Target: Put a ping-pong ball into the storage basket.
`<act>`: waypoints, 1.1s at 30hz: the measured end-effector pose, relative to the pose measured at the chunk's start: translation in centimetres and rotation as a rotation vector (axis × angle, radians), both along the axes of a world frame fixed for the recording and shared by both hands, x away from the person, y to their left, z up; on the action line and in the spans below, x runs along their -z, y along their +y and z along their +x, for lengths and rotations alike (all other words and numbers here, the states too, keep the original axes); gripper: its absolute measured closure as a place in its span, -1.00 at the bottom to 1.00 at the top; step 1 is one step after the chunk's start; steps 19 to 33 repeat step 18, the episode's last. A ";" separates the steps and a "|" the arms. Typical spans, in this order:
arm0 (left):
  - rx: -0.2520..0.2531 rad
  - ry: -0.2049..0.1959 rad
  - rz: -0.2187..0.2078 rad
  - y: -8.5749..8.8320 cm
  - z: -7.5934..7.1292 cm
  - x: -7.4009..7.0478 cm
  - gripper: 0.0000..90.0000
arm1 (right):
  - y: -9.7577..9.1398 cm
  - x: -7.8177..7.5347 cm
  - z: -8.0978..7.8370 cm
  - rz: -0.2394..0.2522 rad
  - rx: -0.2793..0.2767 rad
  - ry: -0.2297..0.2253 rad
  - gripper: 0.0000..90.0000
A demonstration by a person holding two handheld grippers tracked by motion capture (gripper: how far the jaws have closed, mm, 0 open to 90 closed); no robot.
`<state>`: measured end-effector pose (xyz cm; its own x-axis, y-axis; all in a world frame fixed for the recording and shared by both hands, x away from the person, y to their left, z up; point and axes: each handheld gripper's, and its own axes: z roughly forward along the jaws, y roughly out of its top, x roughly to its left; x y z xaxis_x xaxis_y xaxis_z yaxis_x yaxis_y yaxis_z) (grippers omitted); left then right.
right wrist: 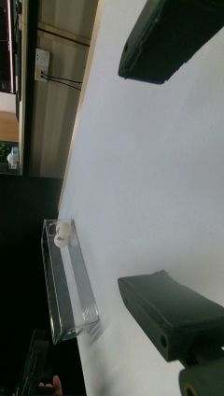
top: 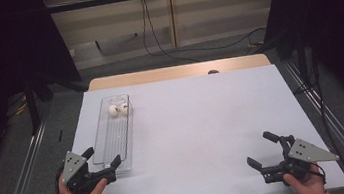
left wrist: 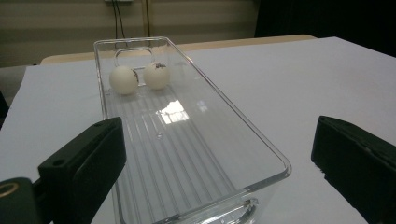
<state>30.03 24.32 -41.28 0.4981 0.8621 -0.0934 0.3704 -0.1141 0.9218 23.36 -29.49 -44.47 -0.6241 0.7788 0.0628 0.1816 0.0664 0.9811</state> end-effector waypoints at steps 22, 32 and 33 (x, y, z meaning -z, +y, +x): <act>-0.008 0.000 0.002 0.1 -0.1 0.3 -0.93 | 0.0 0.0 0.0 -0.006 -0.003 0.000 -0.97; -0.008 0.000 0.002 0.1 -0.1 0.3 -0.93 | 0.0 0.0 0.0 -0.006 -0.003 0.000 -0.97; -0.008 0.000 0.002 0.1 -0.1 0.3 -0.93 | 0.0 0.0 0.0 -0.006 -0.003 0.000 -0.97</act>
